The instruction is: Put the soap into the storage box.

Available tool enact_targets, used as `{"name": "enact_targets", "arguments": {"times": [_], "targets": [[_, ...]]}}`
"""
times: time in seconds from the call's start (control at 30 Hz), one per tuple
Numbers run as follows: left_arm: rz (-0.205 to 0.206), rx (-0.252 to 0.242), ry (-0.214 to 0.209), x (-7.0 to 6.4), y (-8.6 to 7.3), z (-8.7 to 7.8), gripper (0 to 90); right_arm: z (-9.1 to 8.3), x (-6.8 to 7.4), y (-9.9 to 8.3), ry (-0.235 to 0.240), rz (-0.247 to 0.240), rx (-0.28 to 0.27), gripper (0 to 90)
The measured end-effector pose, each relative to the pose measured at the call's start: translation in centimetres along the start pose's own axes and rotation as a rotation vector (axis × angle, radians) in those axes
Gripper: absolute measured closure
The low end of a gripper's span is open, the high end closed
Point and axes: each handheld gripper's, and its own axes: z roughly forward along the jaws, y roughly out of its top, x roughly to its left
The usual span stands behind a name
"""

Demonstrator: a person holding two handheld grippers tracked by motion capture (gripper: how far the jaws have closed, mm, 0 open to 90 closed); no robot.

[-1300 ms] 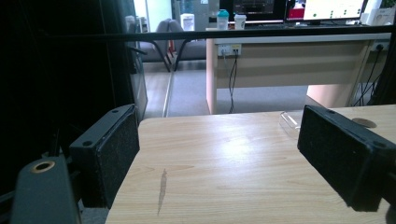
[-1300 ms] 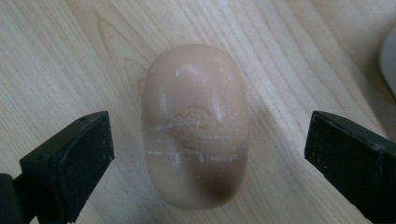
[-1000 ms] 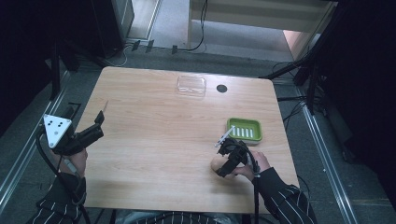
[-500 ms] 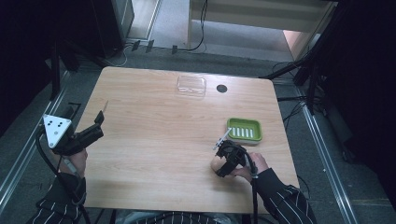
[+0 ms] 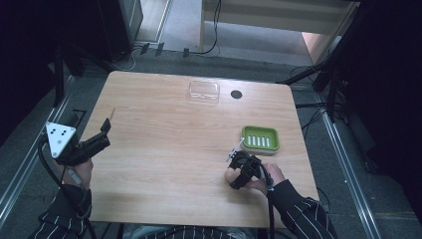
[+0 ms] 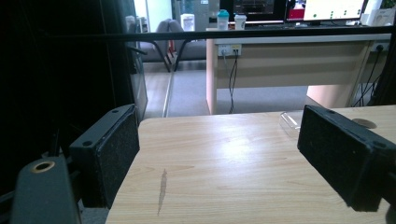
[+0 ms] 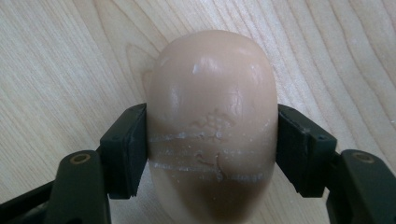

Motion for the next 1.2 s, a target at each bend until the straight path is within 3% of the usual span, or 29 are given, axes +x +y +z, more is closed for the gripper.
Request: {"name": "enact_targets", "arguments": {"times": [1.2], "targets": [[-0.002,0.007,-0.008,0.07,0.0,0.03,13.5,-0.39,0.54,-0.07,-0.036,-0.023,0.002,34.0]]}}
